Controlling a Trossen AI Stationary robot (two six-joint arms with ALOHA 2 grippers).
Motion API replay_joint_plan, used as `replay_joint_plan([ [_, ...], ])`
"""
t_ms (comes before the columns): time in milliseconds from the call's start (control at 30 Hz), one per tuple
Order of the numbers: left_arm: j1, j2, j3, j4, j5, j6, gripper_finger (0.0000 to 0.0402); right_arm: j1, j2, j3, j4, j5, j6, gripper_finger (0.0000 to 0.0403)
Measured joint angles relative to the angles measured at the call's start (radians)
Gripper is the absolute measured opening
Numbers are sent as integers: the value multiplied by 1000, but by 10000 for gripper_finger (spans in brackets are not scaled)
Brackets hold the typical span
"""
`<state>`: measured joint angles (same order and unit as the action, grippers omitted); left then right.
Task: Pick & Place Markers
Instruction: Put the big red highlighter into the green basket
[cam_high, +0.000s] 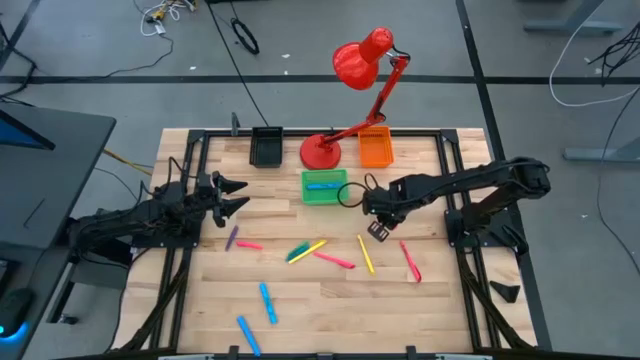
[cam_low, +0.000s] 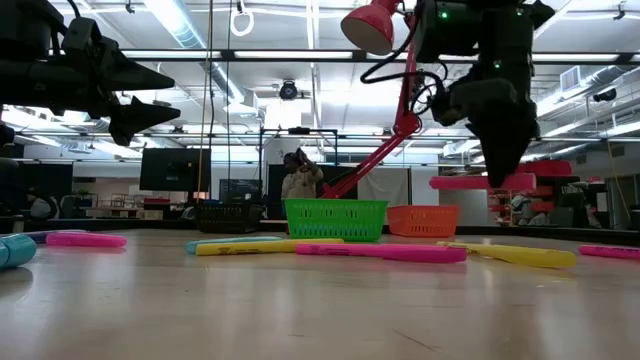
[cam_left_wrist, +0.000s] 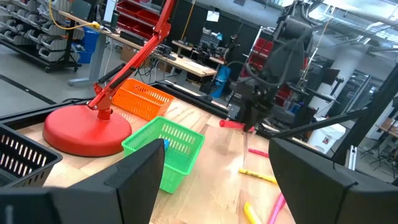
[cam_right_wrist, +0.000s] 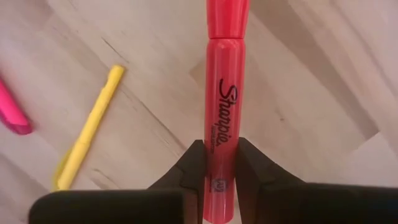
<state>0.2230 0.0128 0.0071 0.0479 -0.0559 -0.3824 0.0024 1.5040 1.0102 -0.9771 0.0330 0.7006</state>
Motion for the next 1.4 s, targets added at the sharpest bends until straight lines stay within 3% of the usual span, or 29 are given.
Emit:
replay_joint_plan([
  [167,0,0,0,0,0,0,296,1,0,77,-63,-24,-84,48],
  [500,0,0,0,0,0,0,296,31,0,361,-388,-26,-180,48],
  [667,0,0,0,0,0,0,296,55,0,439,-483,-26,-214,48],
  [900,0,0,0,0,0,0,296,85,-1,455,-572,-52,-297,48],
  [1400,0,0,0,0,0,0,296,100,10,455,-550,-76,-380,48],
])
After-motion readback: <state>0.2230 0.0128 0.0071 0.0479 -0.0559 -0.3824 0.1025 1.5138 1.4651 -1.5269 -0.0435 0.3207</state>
